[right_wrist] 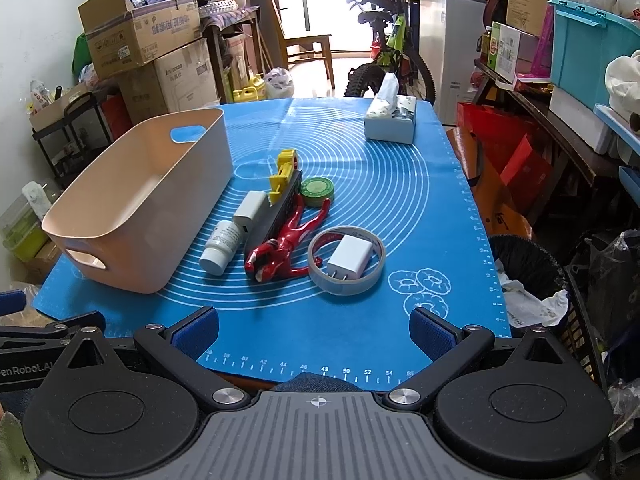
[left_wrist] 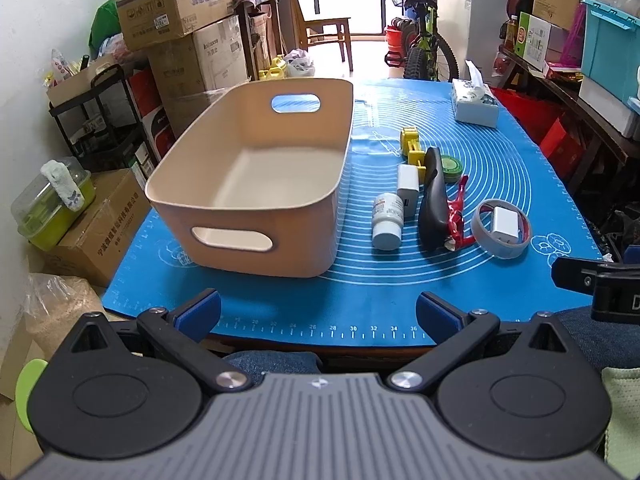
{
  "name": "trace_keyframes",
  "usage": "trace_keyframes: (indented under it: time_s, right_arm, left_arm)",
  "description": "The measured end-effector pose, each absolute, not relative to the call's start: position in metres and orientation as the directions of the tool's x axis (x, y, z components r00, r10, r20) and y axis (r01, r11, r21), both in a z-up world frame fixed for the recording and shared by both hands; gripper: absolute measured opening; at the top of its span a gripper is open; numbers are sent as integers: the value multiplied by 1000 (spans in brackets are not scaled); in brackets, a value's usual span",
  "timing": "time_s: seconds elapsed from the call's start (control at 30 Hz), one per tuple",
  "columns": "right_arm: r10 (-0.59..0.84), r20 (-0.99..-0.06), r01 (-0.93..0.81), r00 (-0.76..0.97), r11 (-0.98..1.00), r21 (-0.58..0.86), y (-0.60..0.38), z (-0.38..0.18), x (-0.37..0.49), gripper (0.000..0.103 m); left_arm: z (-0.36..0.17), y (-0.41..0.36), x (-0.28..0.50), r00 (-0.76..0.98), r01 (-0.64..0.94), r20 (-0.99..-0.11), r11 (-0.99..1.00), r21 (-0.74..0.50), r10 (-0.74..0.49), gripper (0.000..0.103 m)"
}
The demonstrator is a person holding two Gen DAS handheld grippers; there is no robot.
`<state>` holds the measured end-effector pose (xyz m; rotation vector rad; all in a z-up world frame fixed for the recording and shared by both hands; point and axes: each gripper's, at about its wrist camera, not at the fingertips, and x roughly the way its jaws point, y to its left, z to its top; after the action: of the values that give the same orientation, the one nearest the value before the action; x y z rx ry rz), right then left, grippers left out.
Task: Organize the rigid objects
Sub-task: 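Close the right gripper on the tape roll while the left rests on the basket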
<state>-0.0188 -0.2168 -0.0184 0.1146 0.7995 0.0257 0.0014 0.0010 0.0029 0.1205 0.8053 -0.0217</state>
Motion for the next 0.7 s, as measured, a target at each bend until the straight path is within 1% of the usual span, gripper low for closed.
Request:
trace_keyframes:
  time_s: [0.2,0.37,0.7]
  right_arm:
    - [83,-741,8,667,993,119,-215,-11,-9,101]
    - [64,-730,25,681,993,111,-220,-2,6,101]
    - [-2,-710,106,705,989,102,-236,3,46,101]
  left_arm:
    - [18,17,16,668,78,-744,996,54,-12,102]
    - [41,36,39,712,41,-701,994,104,44,102]
    - [73,74,115,744,16,-663,991,131,76,102]
